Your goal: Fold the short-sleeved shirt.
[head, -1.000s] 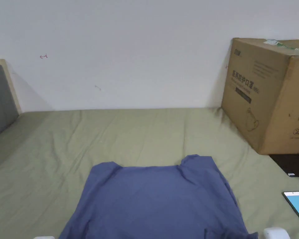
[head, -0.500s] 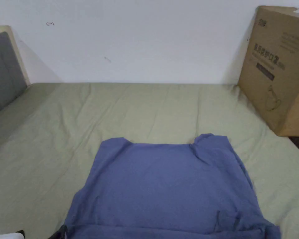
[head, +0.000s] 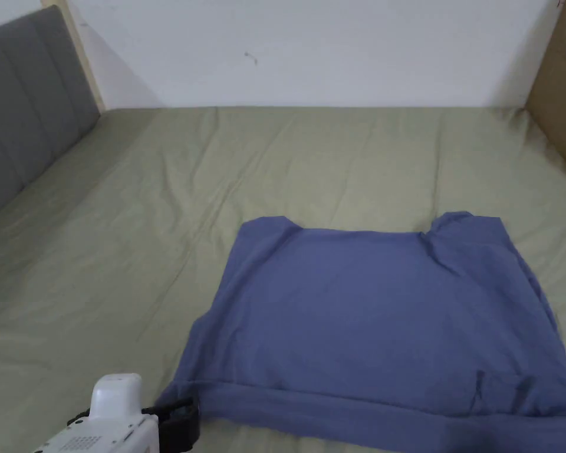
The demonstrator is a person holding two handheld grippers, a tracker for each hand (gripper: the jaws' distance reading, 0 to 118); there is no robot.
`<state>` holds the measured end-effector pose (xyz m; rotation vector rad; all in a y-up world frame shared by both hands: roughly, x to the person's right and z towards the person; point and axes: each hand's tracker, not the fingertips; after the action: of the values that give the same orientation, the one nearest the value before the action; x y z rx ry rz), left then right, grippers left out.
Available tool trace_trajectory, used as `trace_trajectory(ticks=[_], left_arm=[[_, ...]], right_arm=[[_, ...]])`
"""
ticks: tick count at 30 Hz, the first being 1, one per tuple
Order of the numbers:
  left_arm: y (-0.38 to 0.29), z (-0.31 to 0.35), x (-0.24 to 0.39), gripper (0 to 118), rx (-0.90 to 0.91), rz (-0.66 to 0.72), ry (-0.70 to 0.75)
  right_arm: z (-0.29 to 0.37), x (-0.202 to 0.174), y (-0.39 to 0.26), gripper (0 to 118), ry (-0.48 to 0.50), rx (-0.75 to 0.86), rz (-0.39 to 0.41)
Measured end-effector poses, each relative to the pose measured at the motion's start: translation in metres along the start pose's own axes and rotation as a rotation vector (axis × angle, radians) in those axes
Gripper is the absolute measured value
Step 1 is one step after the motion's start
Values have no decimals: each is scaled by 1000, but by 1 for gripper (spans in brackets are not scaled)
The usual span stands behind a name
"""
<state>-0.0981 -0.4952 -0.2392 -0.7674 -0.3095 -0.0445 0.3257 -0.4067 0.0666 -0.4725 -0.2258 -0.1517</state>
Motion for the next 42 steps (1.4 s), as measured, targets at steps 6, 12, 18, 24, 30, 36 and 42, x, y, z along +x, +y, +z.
trace_trajectory(ticks=[6, 12, 18, 24, 30, 36, 42], left_arm=[[8, -29, -2, 62, -64, -25, -12], [4, -20, 8, 7, 10, -88, -8], [1, -14, 5, 7, 21, -60, -21], [-1, -14, 16, 7, 2, -65, -16], [3, -4, 19, 6, 8, -87, -8], [19, 15, 24, 6, 60, -79, -22], [76, 0, 33, 6, 95, -109, -40]], right_arm=[[-15, -3, -1, 1, -7, -43, 4], [-32, 4, -9, 1, -38, -93, -10], [-66, 37, -14, 31, -199, -177, -49], [-121, 65, -17, 103, -204, -300, 9], [-127, 78, -7, 7, -212, -296, -84], [-91, 63, 6, 7, -176, -249, -58], [-109, 75, 39, 7, -151, -231, -83]])
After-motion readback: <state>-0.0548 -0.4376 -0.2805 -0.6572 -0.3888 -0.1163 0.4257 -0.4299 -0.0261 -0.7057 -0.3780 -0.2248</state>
